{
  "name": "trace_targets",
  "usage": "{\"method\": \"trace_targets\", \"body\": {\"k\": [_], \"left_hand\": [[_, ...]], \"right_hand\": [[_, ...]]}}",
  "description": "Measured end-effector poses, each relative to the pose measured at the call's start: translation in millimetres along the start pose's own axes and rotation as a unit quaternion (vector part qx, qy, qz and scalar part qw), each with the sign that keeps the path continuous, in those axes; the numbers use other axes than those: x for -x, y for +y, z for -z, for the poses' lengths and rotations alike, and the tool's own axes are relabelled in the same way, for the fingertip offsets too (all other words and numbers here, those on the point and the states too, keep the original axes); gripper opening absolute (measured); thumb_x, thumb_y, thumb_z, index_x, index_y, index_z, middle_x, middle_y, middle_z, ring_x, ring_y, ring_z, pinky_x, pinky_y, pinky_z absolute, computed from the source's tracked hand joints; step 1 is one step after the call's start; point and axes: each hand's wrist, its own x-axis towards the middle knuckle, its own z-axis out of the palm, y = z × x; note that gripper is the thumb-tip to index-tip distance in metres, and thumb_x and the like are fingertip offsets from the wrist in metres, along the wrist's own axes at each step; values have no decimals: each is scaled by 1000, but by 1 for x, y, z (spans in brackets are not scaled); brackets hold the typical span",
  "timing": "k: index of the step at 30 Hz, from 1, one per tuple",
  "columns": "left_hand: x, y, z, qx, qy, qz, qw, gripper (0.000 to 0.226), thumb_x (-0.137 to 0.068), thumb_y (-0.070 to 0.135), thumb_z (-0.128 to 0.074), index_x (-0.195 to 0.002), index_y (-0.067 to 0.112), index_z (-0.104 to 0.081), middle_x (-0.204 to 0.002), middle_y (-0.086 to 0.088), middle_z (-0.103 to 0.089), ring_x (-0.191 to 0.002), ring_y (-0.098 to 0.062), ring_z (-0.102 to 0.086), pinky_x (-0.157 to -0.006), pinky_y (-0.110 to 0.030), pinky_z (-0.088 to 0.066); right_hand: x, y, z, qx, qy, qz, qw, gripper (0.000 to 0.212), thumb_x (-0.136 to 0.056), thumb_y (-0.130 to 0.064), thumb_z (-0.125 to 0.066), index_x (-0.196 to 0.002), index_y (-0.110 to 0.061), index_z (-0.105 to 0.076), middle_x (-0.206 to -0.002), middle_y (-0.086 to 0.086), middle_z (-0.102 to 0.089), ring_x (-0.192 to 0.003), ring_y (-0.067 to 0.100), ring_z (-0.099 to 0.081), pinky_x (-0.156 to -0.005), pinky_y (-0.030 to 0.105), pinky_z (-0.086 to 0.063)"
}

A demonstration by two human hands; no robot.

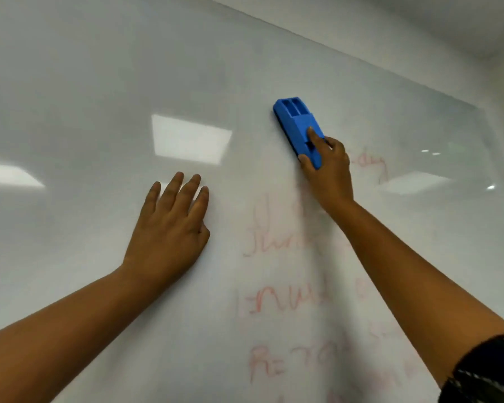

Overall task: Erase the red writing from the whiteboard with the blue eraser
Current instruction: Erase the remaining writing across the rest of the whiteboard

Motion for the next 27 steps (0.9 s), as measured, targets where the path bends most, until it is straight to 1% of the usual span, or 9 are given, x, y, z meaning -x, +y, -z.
{"method": "trace_targets", "body": {"k": [5, 7, 10, 13, 16, 19, 22, 25, 27], "left_hand": [[1, 0, 0, -8, 4, -2, 1000, 53, -83, 20, -30, -122, -5, -55, -132, -26, -51, -124, -44, -44, -99, -60, -33], [1, 0, 1, -5, 5, -1, 1000, 54, -83, 21, -29, -122, -5, -54, -132, -26, -50, -124, -44, -44, -100, -60, -32], [1, 0, 4, 3, 1, -1, 1000, 52, -83, 20, -31, -123, -5, -54, -132, -27, -50, -125, -45, -43, -100, -60, -32], [1, 0, 3, 8, -3, -1, 1000, 50, -83, 19, -37, -124, -5, -54, -133, -27, -49, -125, -45, -42, -102, -59, -31], [1, -1, 3, 13, -8, 4, 1000, 50, -82, 18, -42, -125, -4, -54, -135, -26, -48, -127, -43, -41, -103, -58, -29], [1, -2, 4, 20, -1, -2, 1000, 49, -82, 17, -41, -126, -4, -53, -135, -25, -47, -128, -43, -40, -104, -58, -28], [2, -4, 2, 26, -6, -4, 1000, 49, -84, 17, -41, -128, -3, -50, -138, -25, -45, -130, -42, -36, -106, -57, -25], [3, -5, -1, 31, -1, -2, 1000, 49, -84, 17, -39, -127, -4, -50, -138, -25, -44, -130, -43, -36, -105, -58, -25], [3, -5, -1, 34, 5, -2, 999, 49, -85, 18, -37, -127, -4, -49, -137, -25, -45, -130, -43, -35, -105, -58, -24]], "right_hand": [[-28, 21, 17, 0, 16, -114, 993, 51, -93, -25, -54, -141, -24, -35, -134, 12, -39, -118, 27, -46, -99, 31, -38], [-32, 7, 11, -9, 14, -116, 993, 52, -90, -25, -58, -139, -22, -39, -132, 13, -42, -116, 29, -48, -101, 33, -40], [-23, -37, -8, -51, -25, -24, 998, 52, -85, -23, -66, -134, -20, -47, -128, 14, -48, -114, 27, -51, -100, 30, -39], [8, -77, -34, -62, -70, 74, 993, 54, -85, -25, -65, -135, -25, -44, -132, 9, -44, -118, 22, -45, -97, 21, -35], [31, -85, -44, -60, -80, 116, 988, 55, -87, -27, -62, -137, -32, -40, -137, 5, -39, -122, 20, -41, -99, 24, -36], [33, -66, -29, -68, -70, 124, 988, 50, -86, -27, -64, -132, -24, -47, -133, 5, -46, -120, 18, -44, -102, 27, -39], [33, -33, -13, -96, -5, 74, 993, 42, -84, -26, -67, -122, -14, -55, -126, 1, -55, -113, 9, -49, -98, 16, -38], [26, 8, 4, -95, 48, -12, 994, 39, -85, -27, -66, -120, -15, -56, -123, -2, -57, -109, 8, -51, -93, 13, -40], [22, 36, 20, -100, 89, -84, 987, 38, -85, -24, -66, -120, -15, -55, -122, -2, -56, -108, 7, -50, -87, 3, -38]]}}
